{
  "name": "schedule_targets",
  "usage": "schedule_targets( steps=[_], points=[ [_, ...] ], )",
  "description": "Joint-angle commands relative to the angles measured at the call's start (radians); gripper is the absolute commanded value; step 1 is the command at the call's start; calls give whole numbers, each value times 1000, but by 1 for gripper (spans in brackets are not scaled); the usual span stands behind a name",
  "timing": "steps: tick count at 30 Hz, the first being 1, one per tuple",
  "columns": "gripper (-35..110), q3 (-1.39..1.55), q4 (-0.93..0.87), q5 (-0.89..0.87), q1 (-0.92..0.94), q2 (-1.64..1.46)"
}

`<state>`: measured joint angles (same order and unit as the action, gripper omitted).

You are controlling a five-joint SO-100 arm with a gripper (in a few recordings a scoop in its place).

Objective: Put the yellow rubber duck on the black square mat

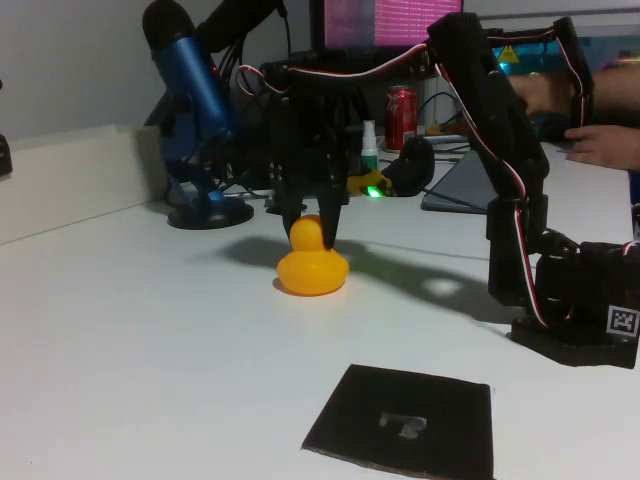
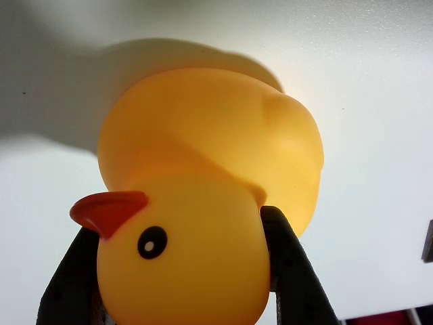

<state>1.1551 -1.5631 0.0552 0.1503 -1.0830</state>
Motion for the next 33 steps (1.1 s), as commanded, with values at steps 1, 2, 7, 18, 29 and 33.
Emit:
schedule_targets(
  steps=[1, 2, 7, 18, 29, 33],
  points=[
    [17, -29, -17, 9, 20, -43],
    [17, -29, -17, 9, 20, -43],
    [17, -29, -17, 11, 20, -117],
    [17, -18, -101, 15, 18, -388],
    [17, -28, -178, 20, -52, -594],
    [17, -28, -178, 12, -198, -696]
  ],
)
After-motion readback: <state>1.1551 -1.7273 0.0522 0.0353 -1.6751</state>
